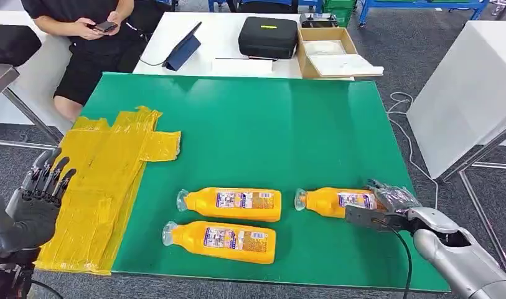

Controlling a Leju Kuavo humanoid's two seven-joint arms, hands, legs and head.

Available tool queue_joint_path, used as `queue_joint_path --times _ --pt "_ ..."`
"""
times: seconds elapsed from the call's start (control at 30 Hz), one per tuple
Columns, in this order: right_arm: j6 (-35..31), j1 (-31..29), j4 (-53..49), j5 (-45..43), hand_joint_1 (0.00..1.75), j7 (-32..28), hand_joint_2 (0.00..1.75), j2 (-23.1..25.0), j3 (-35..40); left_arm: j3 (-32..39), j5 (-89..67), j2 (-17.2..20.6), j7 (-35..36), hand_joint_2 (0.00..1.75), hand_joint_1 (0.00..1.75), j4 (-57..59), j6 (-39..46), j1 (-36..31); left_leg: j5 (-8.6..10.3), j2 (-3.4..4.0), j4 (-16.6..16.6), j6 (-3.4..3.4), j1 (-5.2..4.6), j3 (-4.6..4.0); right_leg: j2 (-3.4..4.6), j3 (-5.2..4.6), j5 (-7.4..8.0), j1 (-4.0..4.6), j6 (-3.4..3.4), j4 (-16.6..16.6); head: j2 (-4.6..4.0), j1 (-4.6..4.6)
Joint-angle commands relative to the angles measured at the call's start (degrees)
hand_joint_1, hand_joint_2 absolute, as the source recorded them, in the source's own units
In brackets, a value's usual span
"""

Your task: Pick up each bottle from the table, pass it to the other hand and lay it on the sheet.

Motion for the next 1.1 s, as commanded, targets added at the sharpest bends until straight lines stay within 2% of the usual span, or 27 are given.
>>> queue_joint_path --times 0.03,0.27,0.37,0.43,0.77,0.87,1.0,1.1 --pt "-1.12 4.16 1.49 1.17 1.75 2.20 1.75 4.11 -0.54 -0.42 0.03 -1.16 0.50 0.00 0.00 3.31 -0.41 -2.37 0.10 -0.09 -0.13 -0.21 0.12 0.01 -0.13 0.10 0.12 0.12 -0.12 -0.24 0.00 0.02" --pt "-1.72 7.43 -0.57 2.82 1.75 3.88 1.75 5.24 -3.31 -1.84 -0.48 -2.04 1.34 0.00 0.00 4.82 -0.62 -5.19 0.12 -0.18 -0.14 -0.19 0.08 0.18 -0.21 0.23 0.08 0.08 -0.10 -0.21 0.00 0.02" --pt "-1.70 11.91 -6.44 4.12 1.75 4.53 1.75 5.27 -8.36 -2.35 -1.12 -2.31 1.94 0.00 0.00 5.87 -0.78 -6.26 0.08 -0.16 -0.09 -0.15 0.09 0.24 -0.20 0.28 0.05 0.08 -0.08 -0.18 0.00 0.02" --pt "-1.55 12.78 -8.02 4.44 1.75 4.99 1.75 5.23 -9.35 -2.37 -1.10 -2.39 1.99 0.00 0.00 5.97 -0.90 -6.20 0.09 -0.17 -0.12 -0.16 0.08 0.28 -0.21 0.31 0.05 0.08 -0.08 -0.20 0.00 0.00" --pt "-0.98 13.39 -8.99 5.41 1.75 4.82 1.75 5.52 -11.18 -2.03 -1.31 -2.56 2.09 0.00 0.00 5.81 -1.04 -5.92 0.14 -0.15 -0.12 -0.22 0.10 0.13 -0.20 0.18 0.12 0.09 -0.11 -0.22 0.00 0.02" --pt "-0.91 16.42 -17.11 6.66 1.75 3.81 1.75 4.82 -17.17 -1.15 -2.47 -4.07 2.50 0.00 0.00 5.31 -1.59 -4.94 0.11 -0.11 -0.09 -0.19 0.06 0.13 -0.15 0.16 0.08 0.06 -0.09 -0.15 0.00 0.02" --pt "1.63 21.31 -33.68 3.15 1.75 1.84 1.75 1.60 -28.95 -1.29 -4.72 -4.26 2.95 0.00 0.00 4.38 -4.34 -0.86 0.06 -0.07 -0.02 -0.18 -0.04 -0.04 -0.11 -0.03 0.02 -0.04 -0.08 0.00 0.00 0.02" --pt "2.96 23.63 -40.99 1.98 1.75 -0.44 1.75 2.21 -36.13 -1.86 -4.87 -3.91 2.20 0.00 0.00 4.81 -6.27 1.16 0.03 0.03 0.02 -0.12 -0.16 -0.32 -0.01 -0.29 0.00 -0.15 -0.04 0.14 0.00 0.02"
